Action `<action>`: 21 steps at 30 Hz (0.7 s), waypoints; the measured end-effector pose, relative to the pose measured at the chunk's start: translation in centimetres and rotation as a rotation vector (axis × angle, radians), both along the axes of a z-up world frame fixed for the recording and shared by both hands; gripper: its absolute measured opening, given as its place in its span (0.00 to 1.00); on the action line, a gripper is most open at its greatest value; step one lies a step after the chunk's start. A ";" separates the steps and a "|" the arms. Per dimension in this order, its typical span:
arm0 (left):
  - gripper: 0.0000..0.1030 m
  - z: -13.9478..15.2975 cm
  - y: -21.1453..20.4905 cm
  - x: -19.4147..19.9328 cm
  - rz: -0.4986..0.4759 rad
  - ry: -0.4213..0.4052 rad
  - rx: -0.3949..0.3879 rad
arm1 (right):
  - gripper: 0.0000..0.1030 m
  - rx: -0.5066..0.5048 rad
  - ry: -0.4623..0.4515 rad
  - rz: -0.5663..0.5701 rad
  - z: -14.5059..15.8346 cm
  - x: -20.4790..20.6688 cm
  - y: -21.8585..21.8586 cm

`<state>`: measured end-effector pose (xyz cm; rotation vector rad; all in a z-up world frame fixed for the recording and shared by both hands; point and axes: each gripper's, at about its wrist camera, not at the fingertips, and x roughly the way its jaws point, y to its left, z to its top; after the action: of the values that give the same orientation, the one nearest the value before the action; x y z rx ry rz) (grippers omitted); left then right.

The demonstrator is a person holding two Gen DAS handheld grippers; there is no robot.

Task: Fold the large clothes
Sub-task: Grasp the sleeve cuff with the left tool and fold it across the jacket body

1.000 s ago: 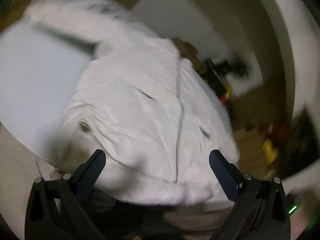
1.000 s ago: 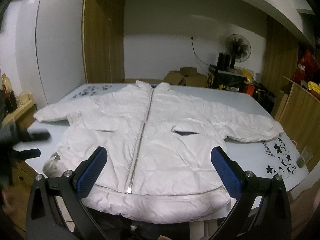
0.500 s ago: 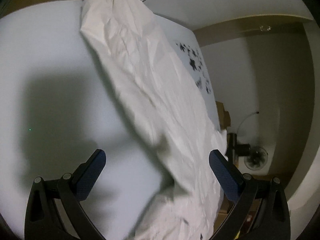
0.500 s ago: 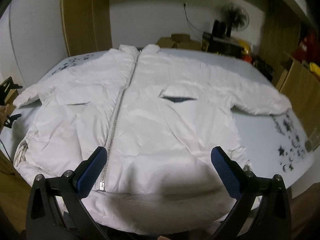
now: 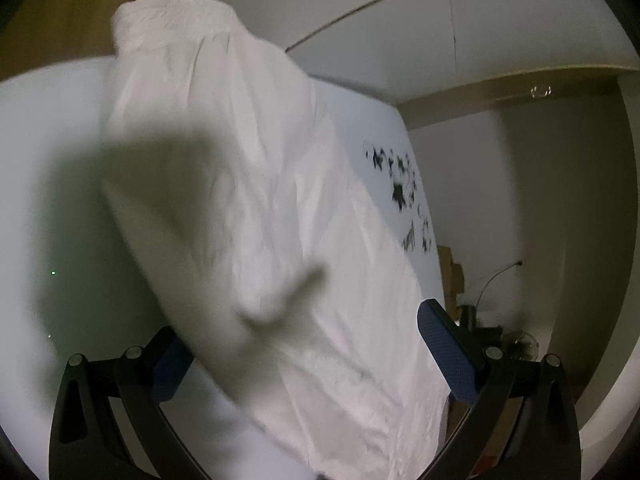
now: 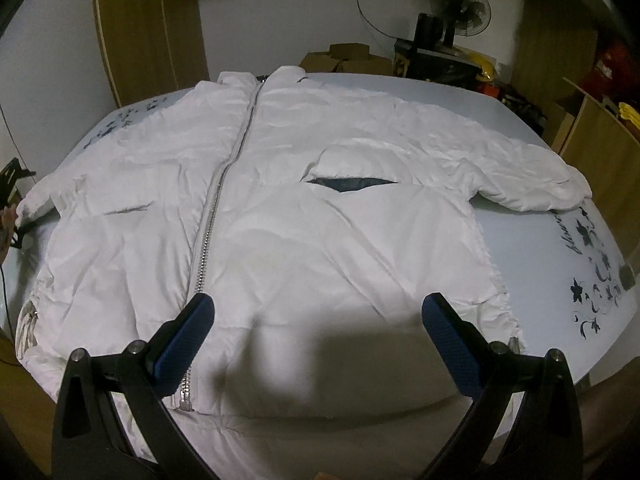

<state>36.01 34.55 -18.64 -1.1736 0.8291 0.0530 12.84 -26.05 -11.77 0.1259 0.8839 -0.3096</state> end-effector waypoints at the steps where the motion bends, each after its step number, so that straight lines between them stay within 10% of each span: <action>1: 0.99 -0.2 0.3 0.2 0.007 -0.008 -0.010 | 1.00 0.002 0.002 0.002 -0.1 0.2 0.1; 15: 0.98 0.7 4.4 1.9 0.067 -0.030 0.075 | 1.00 -0.017 -0.005 0.014 0.3 0.5 1.1; 17: 0.78 0.7 4.3 2.3 0.049 -0.008 0.107 | 1.00 -0.019 -0.006 0.015 0.3 0.5 1.2; 19: 0.33 0.2 4.2 3.2 0.032 0.022 0.123 | 1.00 -0.020 -0.006 0.022 0.4 0.4 1.3; 21: 0.18 -0.6 4.6 3.2 0.045 0.043 0.120 | 1.00 -0.029 -0.007 0.029 0.5 0.4 1.6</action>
<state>39.17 39.19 -19.24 -1.0807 0.8263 0.1634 13.25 -24.47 -11.31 0.0873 0.8734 -0.2951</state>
